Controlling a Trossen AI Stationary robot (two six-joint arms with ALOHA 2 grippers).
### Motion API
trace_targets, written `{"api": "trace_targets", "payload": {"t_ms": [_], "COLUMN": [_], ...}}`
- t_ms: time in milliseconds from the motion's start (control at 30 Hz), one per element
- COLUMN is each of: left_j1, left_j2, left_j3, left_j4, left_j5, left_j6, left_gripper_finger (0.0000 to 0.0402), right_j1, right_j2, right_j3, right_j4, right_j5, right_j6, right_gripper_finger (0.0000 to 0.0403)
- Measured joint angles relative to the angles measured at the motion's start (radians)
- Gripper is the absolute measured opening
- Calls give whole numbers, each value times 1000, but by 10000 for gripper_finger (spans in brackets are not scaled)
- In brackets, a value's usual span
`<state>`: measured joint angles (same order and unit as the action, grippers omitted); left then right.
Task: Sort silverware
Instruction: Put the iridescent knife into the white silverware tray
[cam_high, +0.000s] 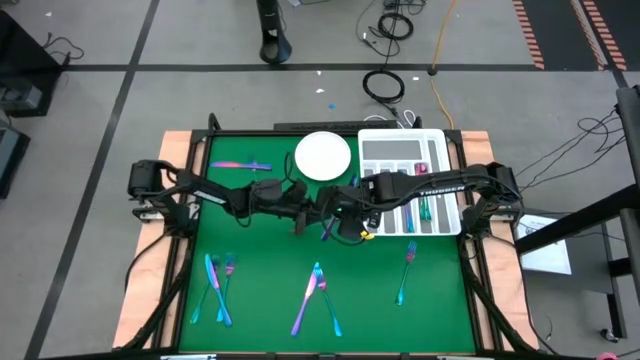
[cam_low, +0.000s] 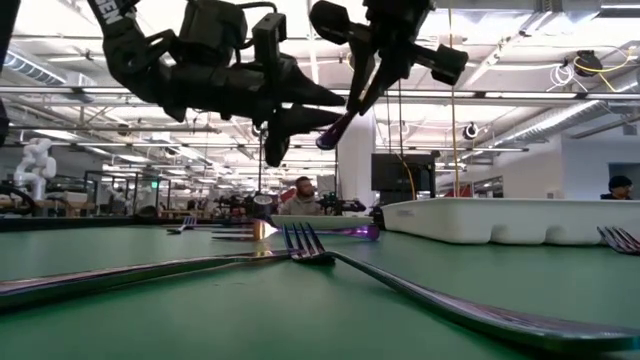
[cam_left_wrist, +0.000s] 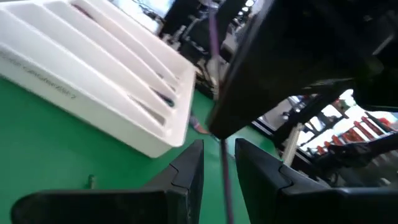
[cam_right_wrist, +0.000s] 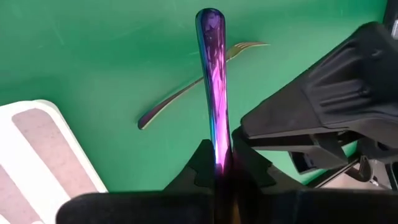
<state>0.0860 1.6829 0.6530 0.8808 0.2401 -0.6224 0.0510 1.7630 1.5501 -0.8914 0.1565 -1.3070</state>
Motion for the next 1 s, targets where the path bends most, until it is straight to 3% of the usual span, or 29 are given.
{"api": "trace_targets", "payload": {"t_ms": [633, 833, 1000], "left_j1": [-3, -2, -2], "left_j2": [0, 0, 1], "left_j3": [12, 12, 11], "left_j4": [-93, -101, -99], "left_j5": [-6, 13, 15], "left_j6": [55, 114, 128], "left_gripper_finger": [90, 18, 13], "right_j1": [-45, -48, -49], "right_j2": [0, 0, 0], "right_j3": [0, 0, 0], "right_j4": [58, 55, 67], "right_j5": [1, -6, -9], "right_j6": [-16, -2, 32], "right_gripper_finger": [8, 9, 38]}}
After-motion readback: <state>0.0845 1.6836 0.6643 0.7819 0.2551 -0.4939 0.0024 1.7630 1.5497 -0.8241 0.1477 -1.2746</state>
